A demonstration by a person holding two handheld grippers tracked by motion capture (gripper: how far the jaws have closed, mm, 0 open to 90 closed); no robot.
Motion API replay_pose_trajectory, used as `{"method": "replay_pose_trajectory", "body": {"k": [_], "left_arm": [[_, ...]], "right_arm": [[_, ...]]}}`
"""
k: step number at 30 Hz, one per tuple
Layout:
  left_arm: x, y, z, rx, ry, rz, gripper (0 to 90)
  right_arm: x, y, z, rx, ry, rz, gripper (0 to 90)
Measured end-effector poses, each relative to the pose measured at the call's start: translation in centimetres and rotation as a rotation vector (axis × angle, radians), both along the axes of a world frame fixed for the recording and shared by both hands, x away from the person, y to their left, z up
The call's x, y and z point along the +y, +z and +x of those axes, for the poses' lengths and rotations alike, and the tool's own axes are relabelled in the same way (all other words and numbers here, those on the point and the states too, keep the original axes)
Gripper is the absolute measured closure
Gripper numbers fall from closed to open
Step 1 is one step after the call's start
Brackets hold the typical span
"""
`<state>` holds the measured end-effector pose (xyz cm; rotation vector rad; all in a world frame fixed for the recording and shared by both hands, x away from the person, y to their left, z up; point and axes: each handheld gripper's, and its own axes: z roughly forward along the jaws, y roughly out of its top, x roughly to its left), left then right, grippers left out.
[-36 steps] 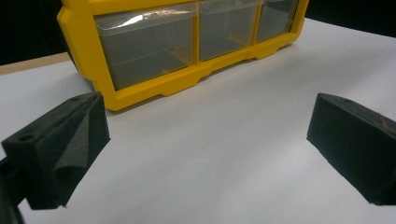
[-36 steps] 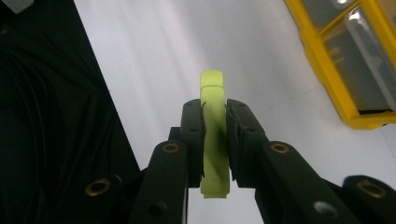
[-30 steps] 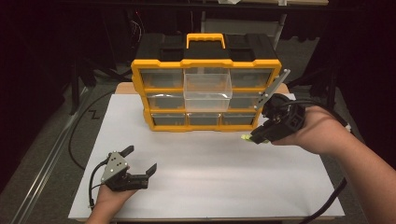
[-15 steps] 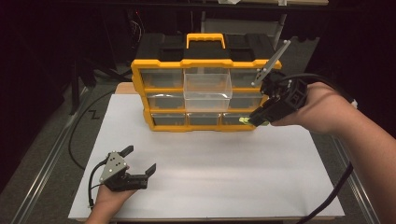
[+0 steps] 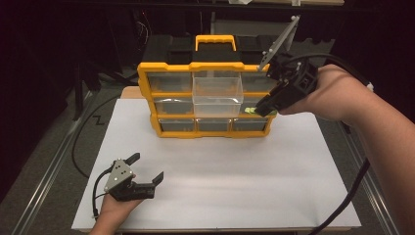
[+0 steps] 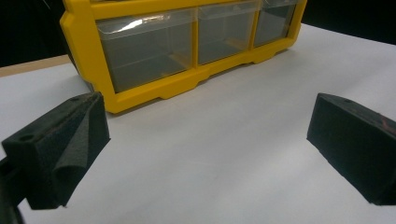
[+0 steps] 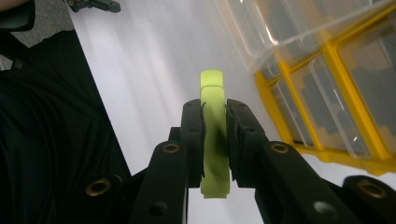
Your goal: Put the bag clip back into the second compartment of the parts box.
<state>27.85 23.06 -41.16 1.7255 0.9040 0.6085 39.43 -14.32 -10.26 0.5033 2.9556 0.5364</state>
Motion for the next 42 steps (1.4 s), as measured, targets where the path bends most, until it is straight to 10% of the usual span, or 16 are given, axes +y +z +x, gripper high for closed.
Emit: {"method": "replay_pose_trajectory", "body": {"k": [42], "left_arm": [[0.4,0.1,-0.1,0.0,-0.006,-0.013,0.5]], "right_arm": [[6.7,1.8,6.5,-0.051,-0.014,0.014,79.3]]}}
